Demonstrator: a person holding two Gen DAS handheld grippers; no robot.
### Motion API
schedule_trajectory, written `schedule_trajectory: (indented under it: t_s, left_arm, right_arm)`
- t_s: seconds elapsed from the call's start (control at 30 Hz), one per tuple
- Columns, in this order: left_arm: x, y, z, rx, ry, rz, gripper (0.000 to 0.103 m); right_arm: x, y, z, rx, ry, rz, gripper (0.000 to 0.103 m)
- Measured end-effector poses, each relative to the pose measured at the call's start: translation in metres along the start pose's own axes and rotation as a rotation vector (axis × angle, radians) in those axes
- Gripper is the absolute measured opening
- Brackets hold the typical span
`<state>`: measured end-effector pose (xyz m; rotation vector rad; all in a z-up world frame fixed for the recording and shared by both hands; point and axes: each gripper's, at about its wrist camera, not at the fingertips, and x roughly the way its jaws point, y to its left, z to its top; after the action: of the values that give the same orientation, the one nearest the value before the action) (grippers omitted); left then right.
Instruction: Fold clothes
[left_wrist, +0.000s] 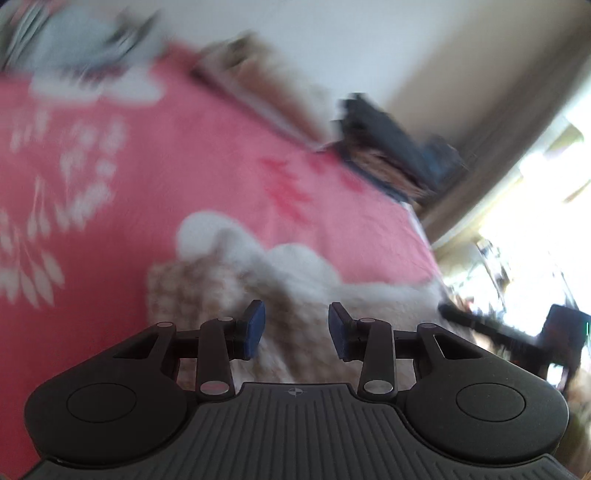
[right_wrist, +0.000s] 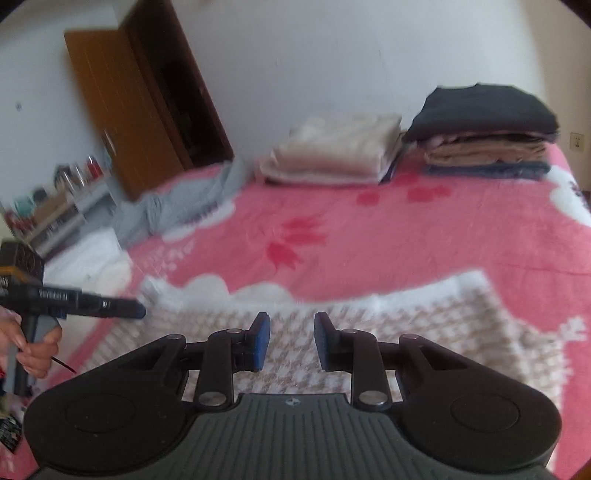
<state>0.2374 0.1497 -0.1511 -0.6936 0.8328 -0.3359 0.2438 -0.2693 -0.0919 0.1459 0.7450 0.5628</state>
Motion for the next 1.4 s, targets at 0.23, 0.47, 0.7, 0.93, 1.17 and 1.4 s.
schedule_trajectory:
  t_s: [0.23,0.47,0.7,0.93,1.17,1.4]
  left_arm:
    - [-0.04,0.043,0.012,-0.302,-0.159,-0.067,0.034]
    - [-0.083,0.004,-0.009,-0.067,-0.026,-0.045,0.036]
    - [-0.129,-0.027,-0.046,0.066,0.102,0.02,0.036]
    - [-0.138,-0.031,-0.101,0.131,0.241,0.033,0.036]
    - [-0.143,-0.011,-0.115,0.113,0.239,0.101,0.036]
    - [-0.145,-0.025,-0.137,0.246,0.216,0.141,0.036]
  right_arm:
    - [-0.01,-0.061,-0.01,0.406,-0.067,-0.019,0.011]
    - [-0.074,-0.085,-0.032,0.373,-0.027,-0.123,0.018]
    - [-0.154,-0.126,-0.069,0.542,-0.131,-0.27,0.016]
    - [-0.192,-0.072,-0.112,0.363,-0.029,-0.072,0.016]
    - [-0.199,-0.111,-0.162,0.678,-0.078,-0.134,0.006]
    - [-0.219,-0.061,-0.144,0.447,-0.091,-0.128,0.007]
